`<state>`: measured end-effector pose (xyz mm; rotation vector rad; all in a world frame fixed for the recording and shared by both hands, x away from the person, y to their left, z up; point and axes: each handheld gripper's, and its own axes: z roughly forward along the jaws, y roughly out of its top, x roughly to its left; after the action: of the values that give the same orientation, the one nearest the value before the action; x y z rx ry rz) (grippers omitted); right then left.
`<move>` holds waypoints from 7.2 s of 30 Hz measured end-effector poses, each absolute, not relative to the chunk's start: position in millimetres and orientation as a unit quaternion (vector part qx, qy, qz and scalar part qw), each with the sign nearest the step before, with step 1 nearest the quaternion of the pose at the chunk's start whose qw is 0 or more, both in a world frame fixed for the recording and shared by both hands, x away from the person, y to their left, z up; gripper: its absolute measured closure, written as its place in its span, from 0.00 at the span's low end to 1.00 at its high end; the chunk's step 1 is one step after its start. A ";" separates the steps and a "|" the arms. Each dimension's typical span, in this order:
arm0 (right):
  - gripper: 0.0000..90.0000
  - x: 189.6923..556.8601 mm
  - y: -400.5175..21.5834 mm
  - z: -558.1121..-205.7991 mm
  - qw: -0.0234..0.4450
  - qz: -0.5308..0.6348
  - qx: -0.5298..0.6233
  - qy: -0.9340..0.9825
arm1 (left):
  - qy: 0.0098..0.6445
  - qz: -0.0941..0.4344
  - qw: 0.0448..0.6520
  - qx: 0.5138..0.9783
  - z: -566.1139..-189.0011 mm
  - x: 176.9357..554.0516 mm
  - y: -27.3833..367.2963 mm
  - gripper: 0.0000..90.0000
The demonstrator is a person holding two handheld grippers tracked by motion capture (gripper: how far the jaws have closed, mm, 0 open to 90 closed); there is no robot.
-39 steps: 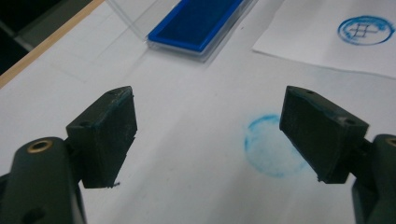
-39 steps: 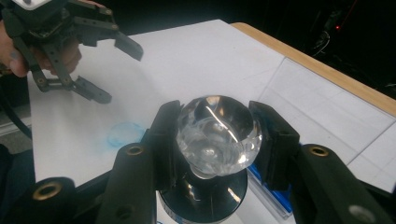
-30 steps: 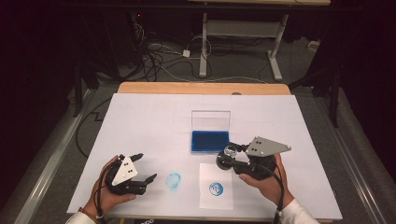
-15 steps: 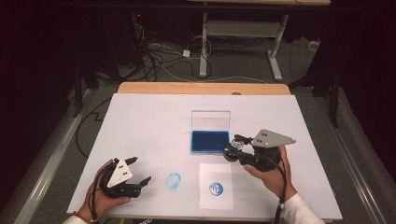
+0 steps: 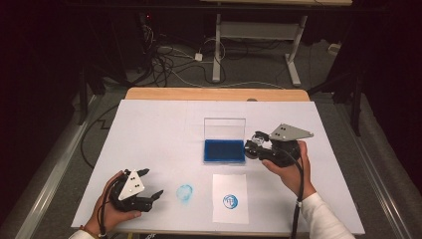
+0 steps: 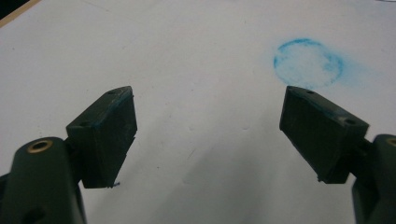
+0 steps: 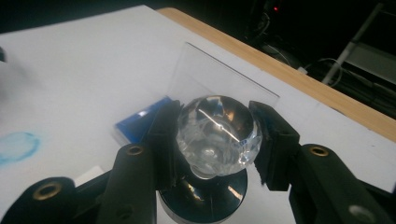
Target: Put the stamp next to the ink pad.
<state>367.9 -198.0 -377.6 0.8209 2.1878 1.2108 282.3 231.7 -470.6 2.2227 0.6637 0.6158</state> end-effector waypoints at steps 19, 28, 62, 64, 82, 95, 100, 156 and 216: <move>0.63 409.0 -202.7 -410.7 0.238 0.388 0.358 0.815 | 0.259 0.233 0.355 0.868 -473.4 283.0 229.6 0.20; 0.63 415.4 -198.0 -429.4 0.240 0.359 0.364 0.825 | 0.258 0.225 0.350 0.872 -475.6 282.5 227.0 0.20; 0.63 415.3 -201.4 -445.6 0.237 0.356 0.362 0.828 | 0.250 0.220 0.344 0.878 -476.3 280.7 224.3 0.20; 0.63 415.3 -201.2 -445.5 0.237 0.356 0.363 0.828 | 0.250 0.220 0.343 0.878 -476.4 280.7 224.2 0.20; 0.54 413.6 -203.0 -440.6 0.240 0.374 0.365 0.818 | 0.248 0.221 0.341 0.879 -475.4 281.4 224.4 0.20; 0.36 409.3 -202.2 -429.8 0.272 0.391 0.357 0.803 | 0.249 0.220 0.340 0.880 -475.4 282.1 224.8 0.20; 0.32 406.8 -201.0 -425.4 0.285 0.394 0.358 0.797 | 0.249 0.219 0.341 0.879 -475.4 282.2 224.7 0.20; 0.25 349.8 -201.4 -384.1 0.333 0.430 0.311 0.780 | 0.250 0.217 0.340 0.880 -475.2 282.0 226.0 0.20; 0.25 283.2 -247.9 -416.9 0.356 0.418 0.283 0.787 | 0.251 0.213 0.331 0.884 -477.8 283.6 221.8 0.20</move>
<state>283.2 -247.9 -416.9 0.7303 2.0317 1.0803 283.6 221.8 -477.8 2.3118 0.6562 0.5567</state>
